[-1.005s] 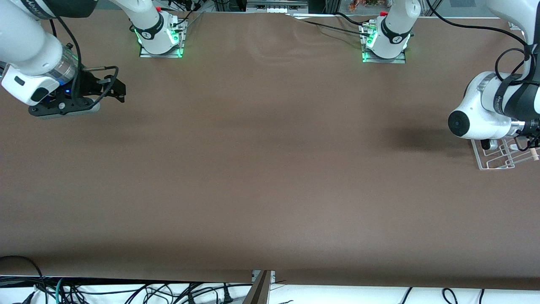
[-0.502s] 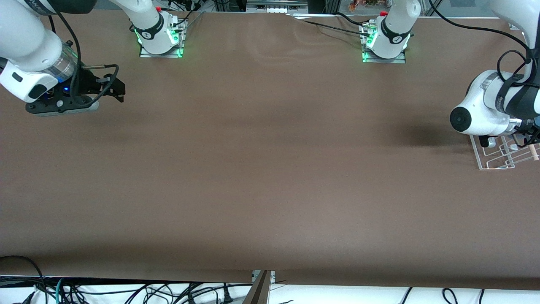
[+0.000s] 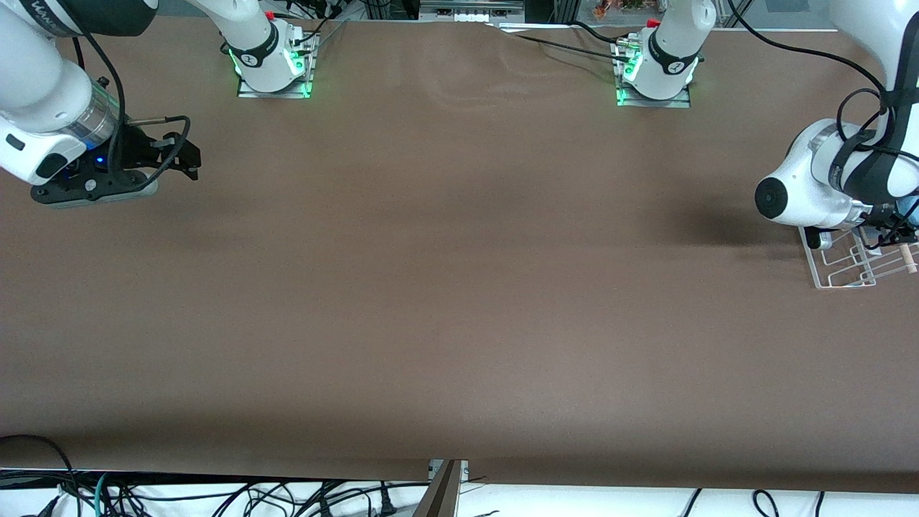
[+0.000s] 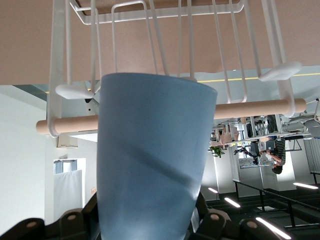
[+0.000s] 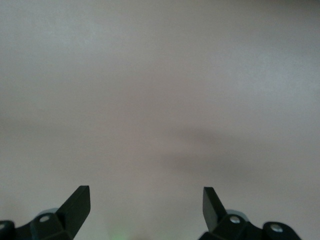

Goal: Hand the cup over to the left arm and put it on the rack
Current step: 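Lower the cup upside down onto the rack with the left gripper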

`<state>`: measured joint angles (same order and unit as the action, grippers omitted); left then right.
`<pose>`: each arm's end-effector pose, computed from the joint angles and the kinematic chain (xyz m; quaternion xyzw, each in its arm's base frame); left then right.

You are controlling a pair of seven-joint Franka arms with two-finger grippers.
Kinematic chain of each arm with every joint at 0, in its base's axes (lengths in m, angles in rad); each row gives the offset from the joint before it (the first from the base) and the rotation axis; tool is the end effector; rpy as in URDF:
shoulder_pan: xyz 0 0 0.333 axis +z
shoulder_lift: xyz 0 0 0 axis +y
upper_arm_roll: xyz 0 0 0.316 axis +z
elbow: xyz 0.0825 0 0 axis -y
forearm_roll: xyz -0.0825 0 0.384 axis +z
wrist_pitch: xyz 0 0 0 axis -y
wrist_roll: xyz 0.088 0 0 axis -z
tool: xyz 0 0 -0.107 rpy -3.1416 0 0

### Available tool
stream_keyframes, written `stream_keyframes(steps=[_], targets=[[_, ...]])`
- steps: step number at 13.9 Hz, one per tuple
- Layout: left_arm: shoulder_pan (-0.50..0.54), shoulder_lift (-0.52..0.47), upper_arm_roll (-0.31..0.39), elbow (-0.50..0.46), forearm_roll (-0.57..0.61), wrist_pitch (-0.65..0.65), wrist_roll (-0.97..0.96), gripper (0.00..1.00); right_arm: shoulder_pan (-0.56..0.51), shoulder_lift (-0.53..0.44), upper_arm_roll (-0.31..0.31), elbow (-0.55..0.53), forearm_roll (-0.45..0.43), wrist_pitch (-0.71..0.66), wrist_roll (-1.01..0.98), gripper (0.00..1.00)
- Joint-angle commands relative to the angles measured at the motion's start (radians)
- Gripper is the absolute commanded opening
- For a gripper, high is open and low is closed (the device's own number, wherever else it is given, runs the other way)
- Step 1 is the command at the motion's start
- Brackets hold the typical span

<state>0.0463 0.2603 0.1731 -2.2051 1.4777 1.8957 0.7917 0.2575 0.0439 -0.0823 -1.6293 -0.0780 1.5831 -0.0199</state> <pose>0.5060 0.1870 0.2786 -0.5602 0.5630 0.4622 0.3945 0.5574 0.0912 0.5738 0.9932 0.0994 -0.0416 0.0441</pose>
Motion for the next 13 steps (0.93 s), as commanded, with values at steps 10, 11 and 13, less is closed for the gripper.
stream_keyframes(steps=[10, 11, 13], targets=[[0.014, 0.010, 0.016, -0.022, 0.069, 0.049, -0.063, 0.97, -0.060, 0.020, 0.003, 0.029, 0.066, -0.017, -0.014, 0.99], [0.012, 0.008, 0.016, -0.021, 0.065, 0.048, -0.062, 1.00, -0.060, 0.022, 0.003, 0.029, 0.067, -0.015, -0.014, 0.99], [0.001, 0.005, 0.016, -0.013, 0.055, 0.042, -0.049, 1.00, -0.060, 0.024, 0.003, 0.029, 0.067, -0.015, -0.014, 0.99]])
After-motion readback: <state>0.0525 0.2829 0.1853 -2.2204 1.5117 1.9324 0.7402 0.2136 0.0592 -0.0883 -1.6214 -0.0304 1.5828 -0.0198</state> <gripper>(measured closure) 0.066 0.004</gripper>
